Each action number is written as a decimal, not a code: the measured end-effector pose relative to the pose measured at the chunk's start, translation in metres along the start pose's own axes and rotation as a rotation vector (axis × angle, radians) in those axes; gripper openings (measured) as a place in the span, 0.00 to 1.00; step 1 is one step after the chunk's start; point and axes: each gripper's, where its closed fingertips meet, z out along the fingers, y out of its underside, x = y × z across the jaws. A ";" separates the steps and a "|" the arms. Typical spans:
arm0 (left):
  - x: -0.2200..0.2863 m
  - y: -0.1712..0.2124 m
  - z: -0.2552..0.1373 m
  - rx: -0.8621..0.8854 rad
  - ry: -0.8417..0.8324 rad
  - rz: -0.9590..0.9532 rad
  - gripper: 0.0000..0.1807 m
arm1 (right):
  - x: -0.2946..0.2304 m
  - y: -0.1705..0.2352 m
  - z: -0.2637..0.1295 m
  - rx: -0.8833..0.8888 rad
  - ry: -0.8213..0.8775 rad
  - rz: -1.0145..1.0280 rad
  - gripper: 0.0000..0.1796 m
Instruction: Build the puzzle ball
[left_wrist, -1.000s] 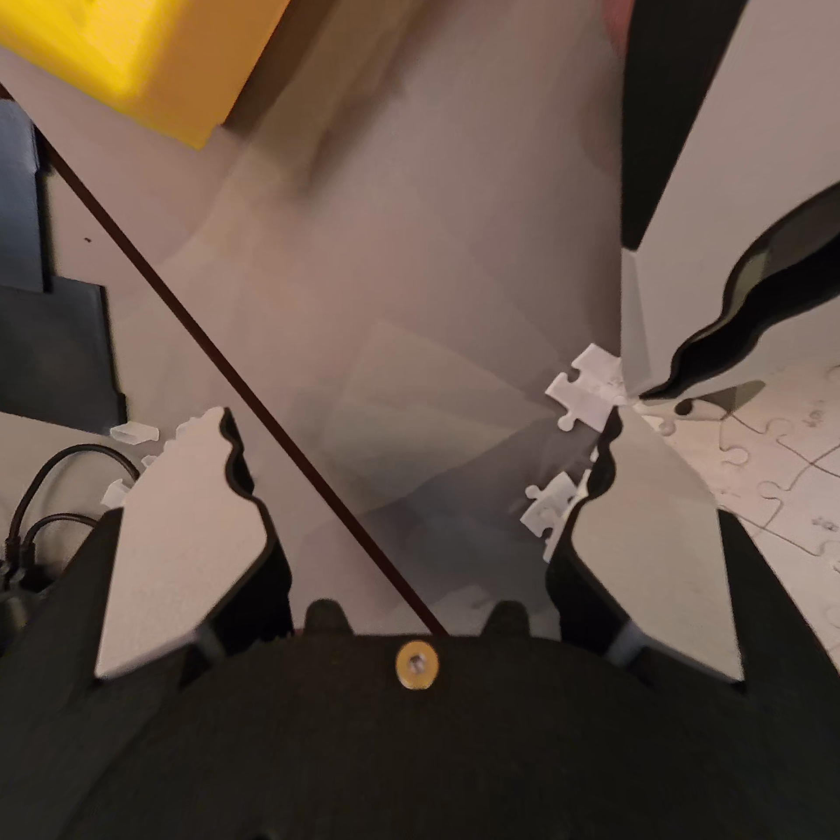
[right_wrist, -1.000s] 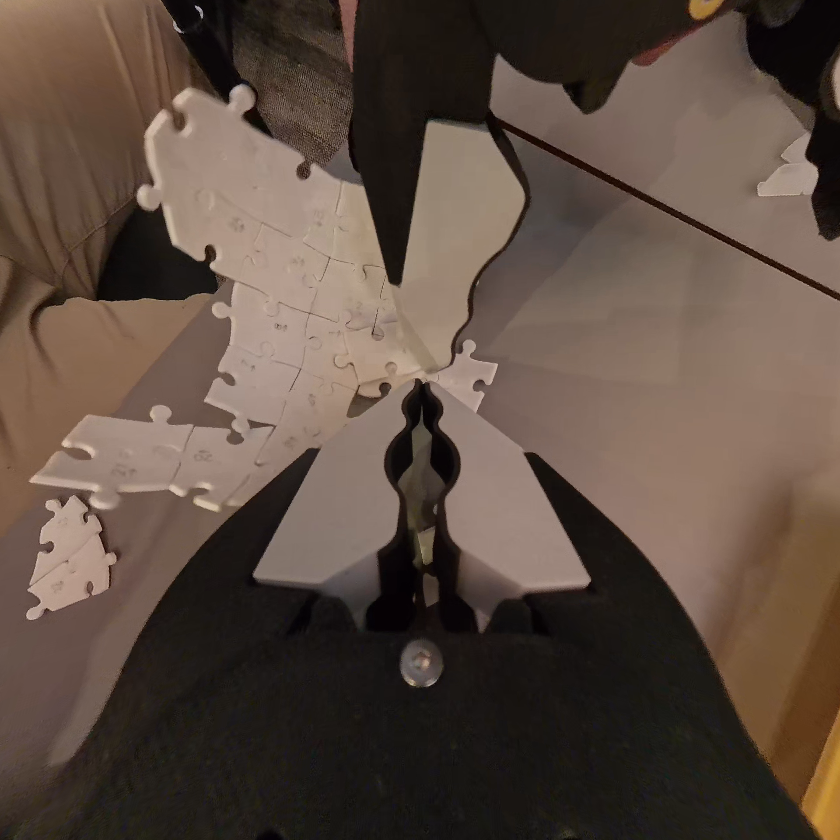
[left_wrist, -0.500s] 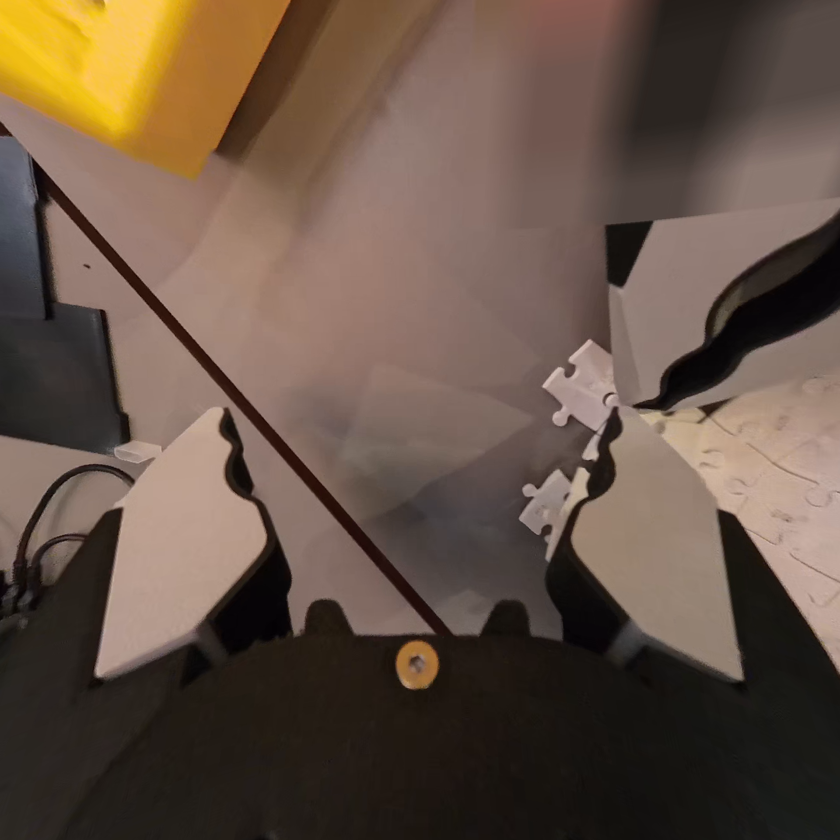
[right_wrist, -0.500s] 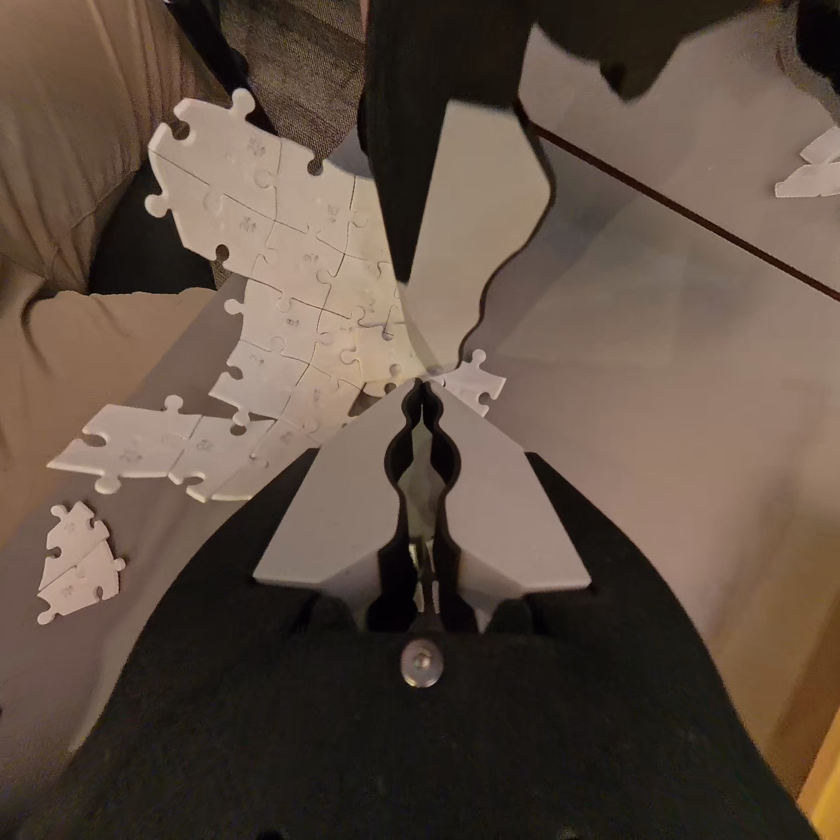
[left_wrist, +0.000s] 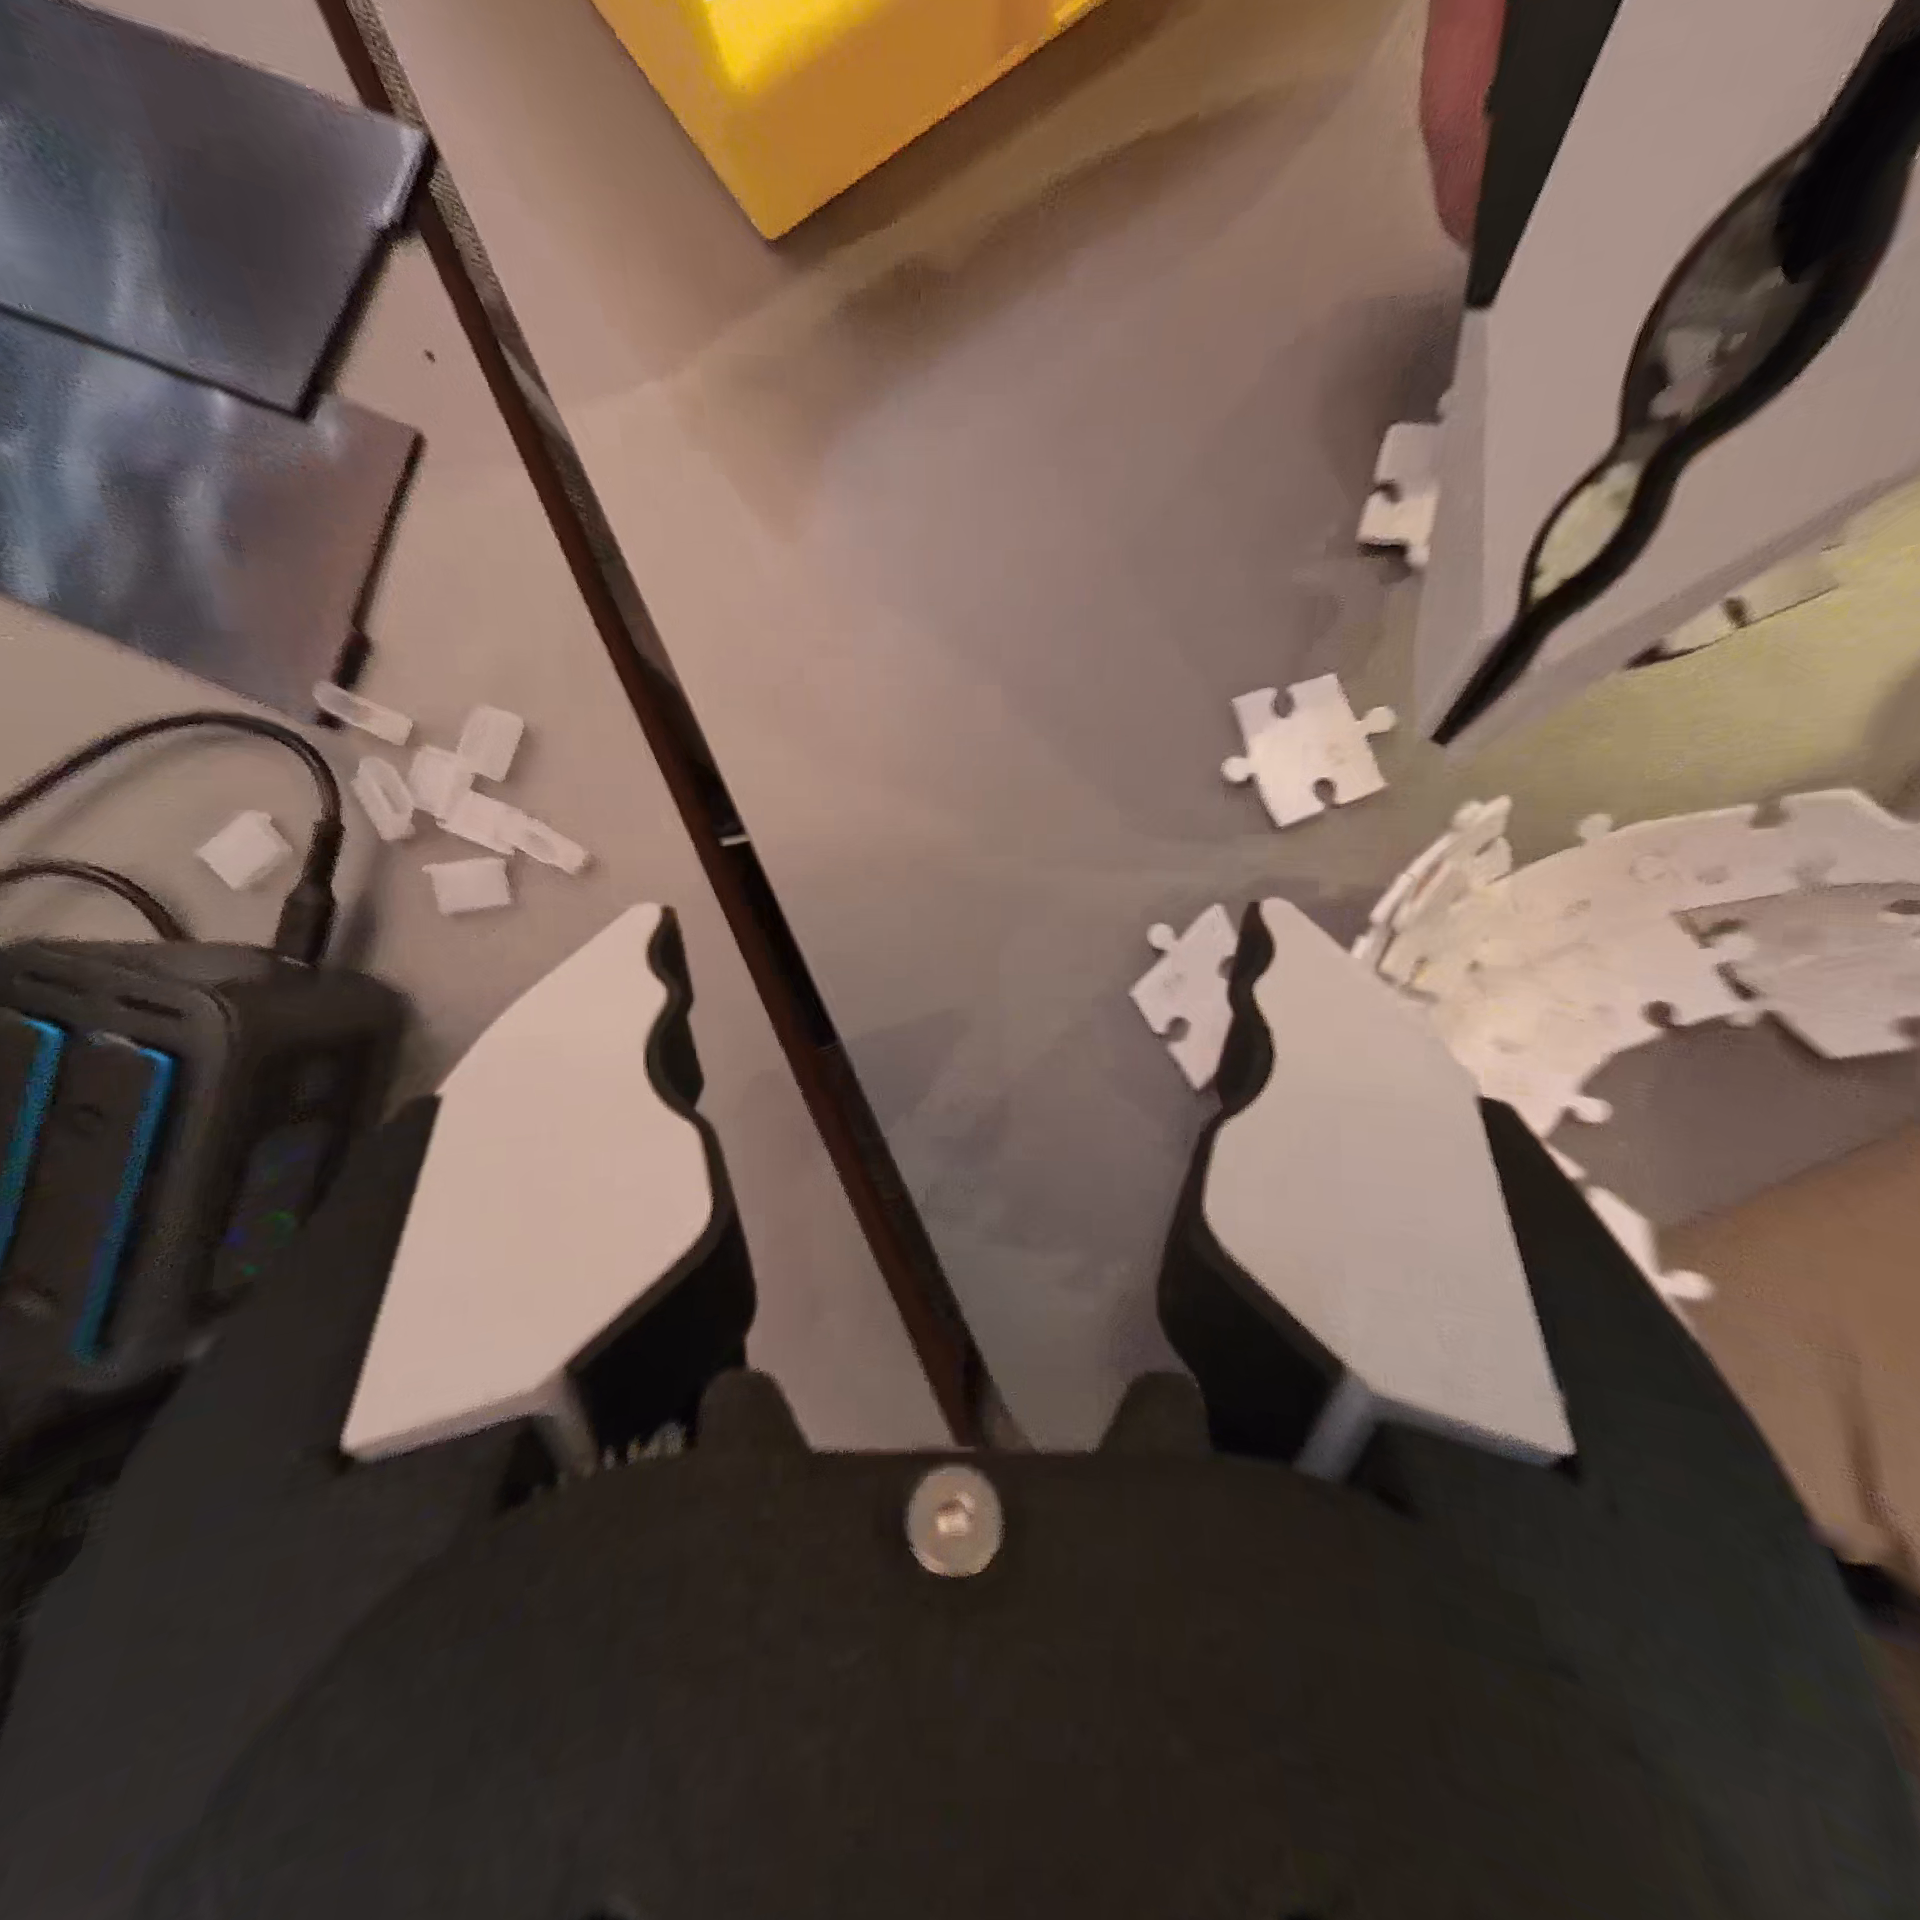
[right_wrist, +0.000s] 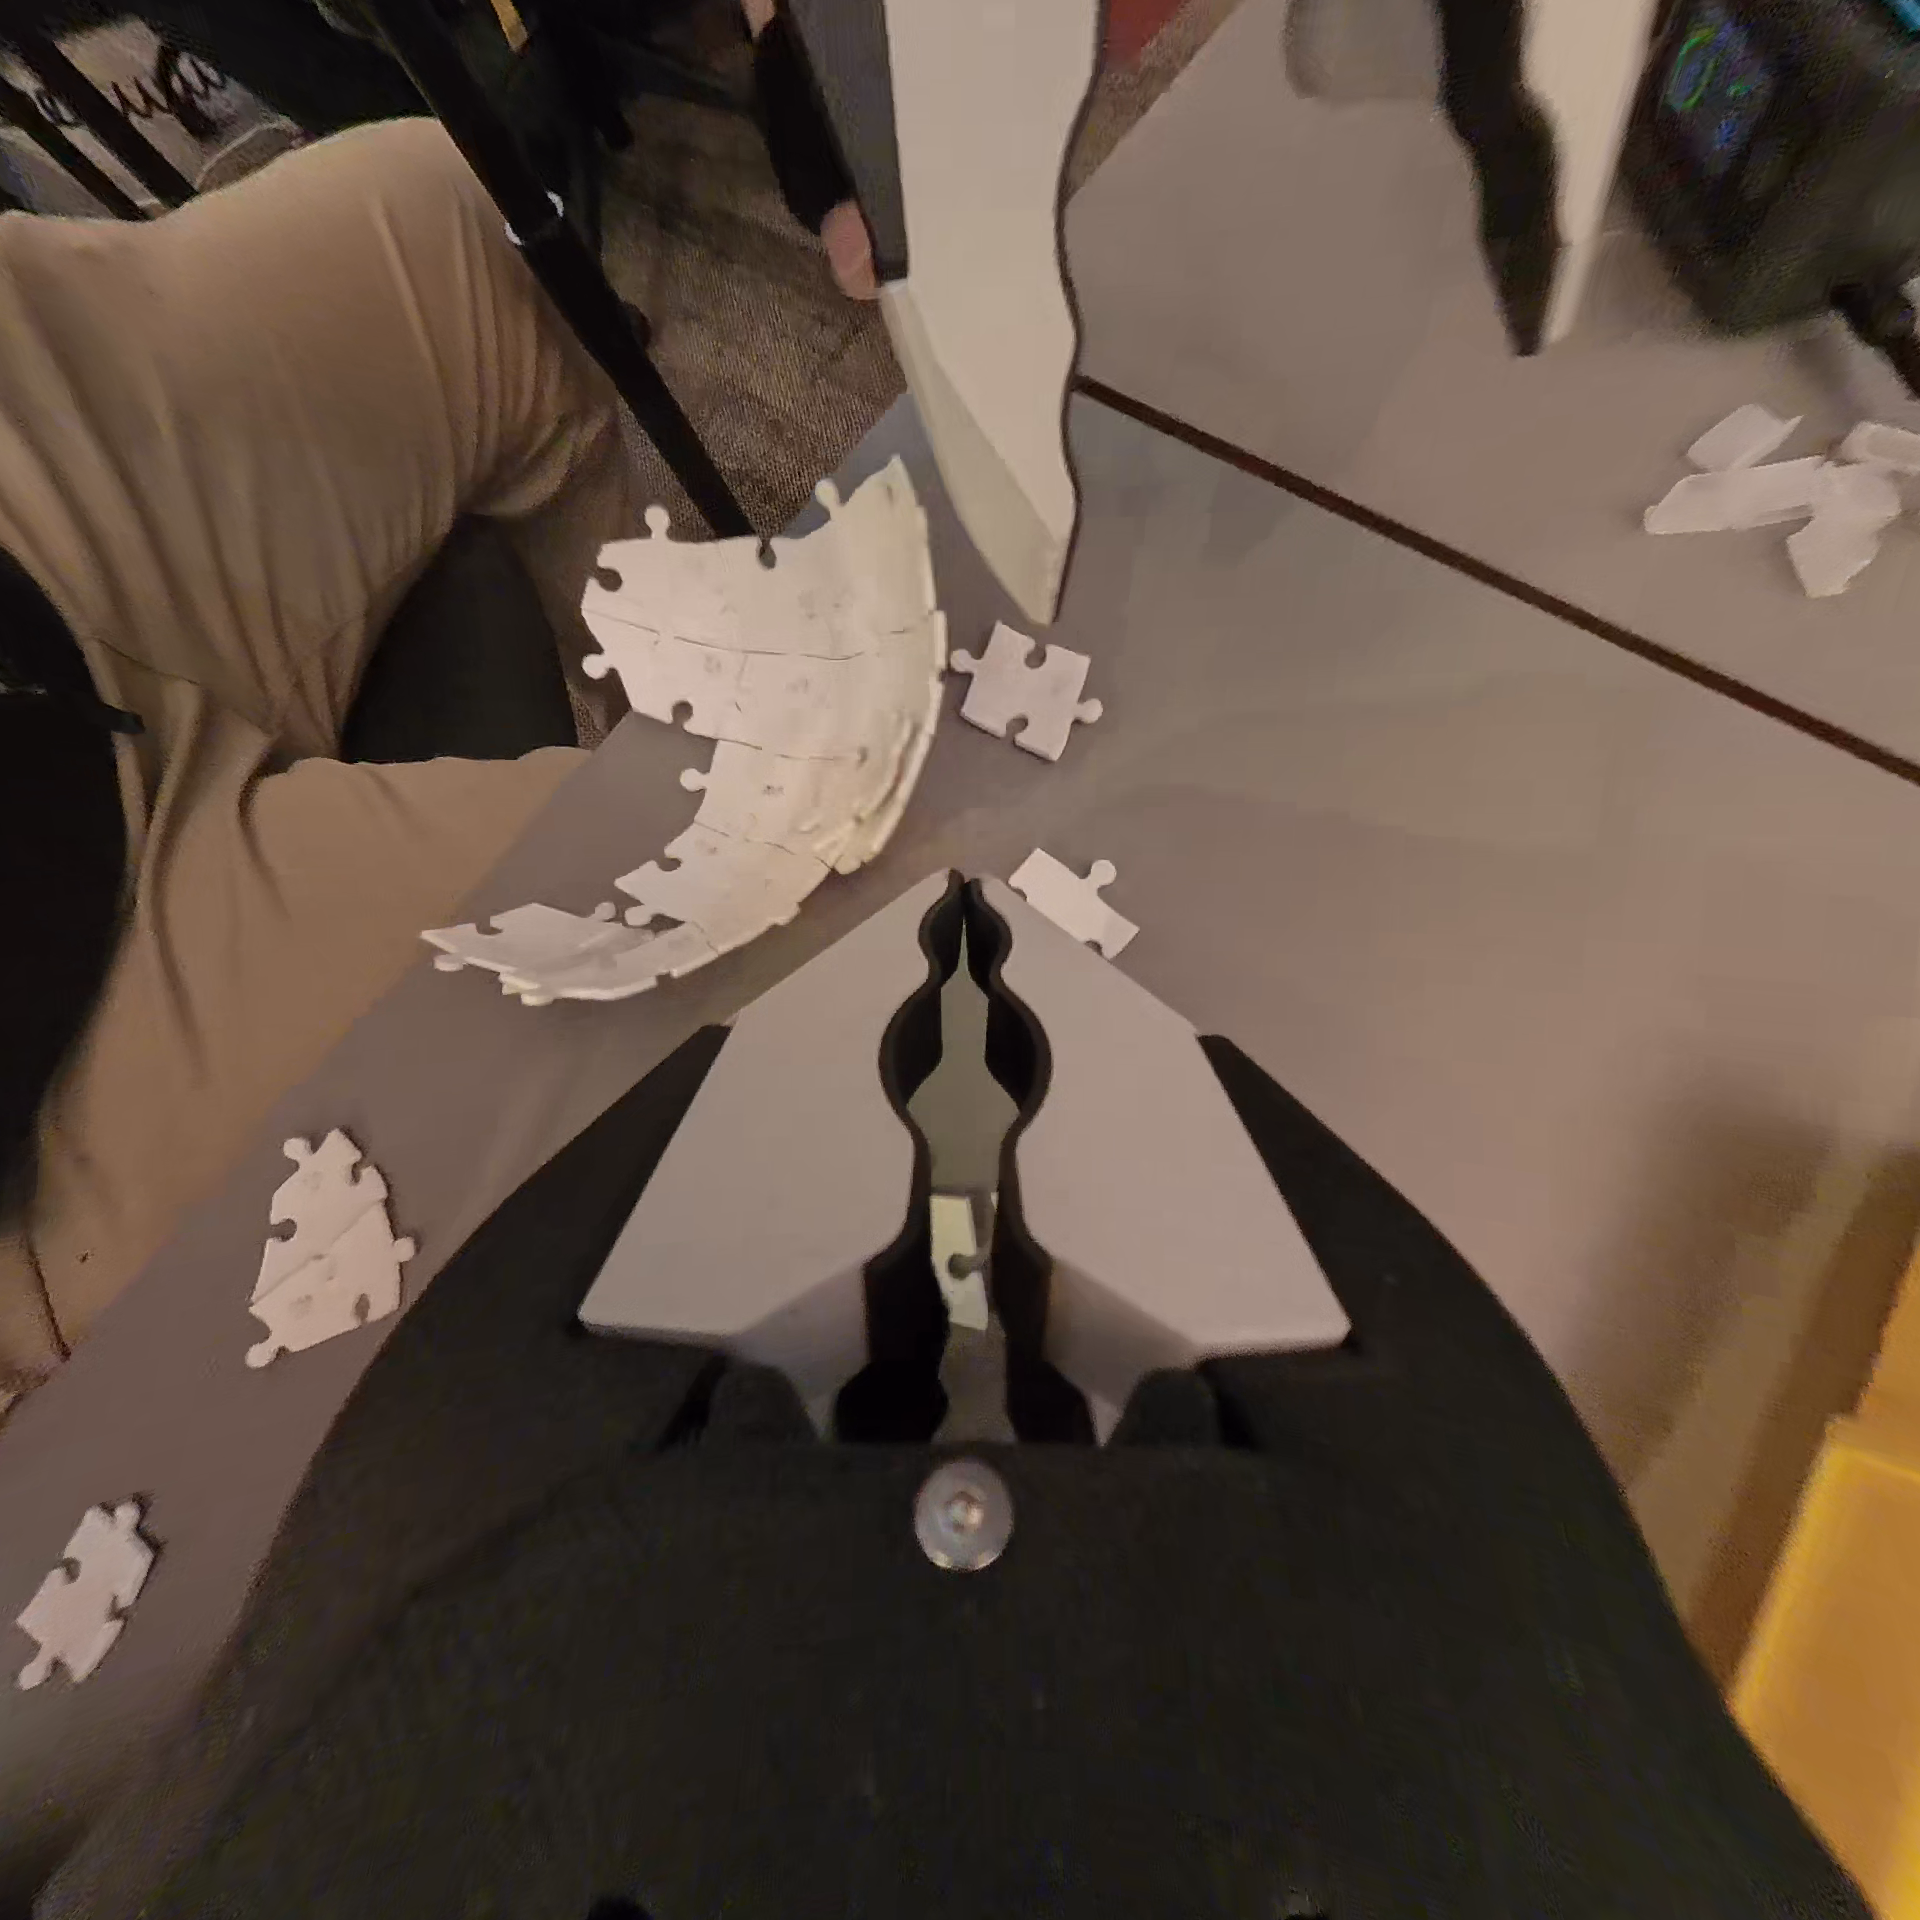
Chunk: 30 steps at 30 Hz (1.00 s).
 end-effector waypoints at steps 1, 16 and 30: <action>0.002 0.002 -0.003 0.018 0.006 -0.030 0.53 | 0.001 -0.001 -0.005 0.006 0.006 0.000 0.00; 0.031 0.008 -0.111 0.581 -0.115 -0.277 0.38 | -0.033 -0.067 -0.100 0.210 0.177 -0.113 0.08; 0.185 0.039 -0.223 0.810 -0.040 -0.292 0.71 | -0.184 -0.041 -0.121 0.282 0.244 -0.001 0.09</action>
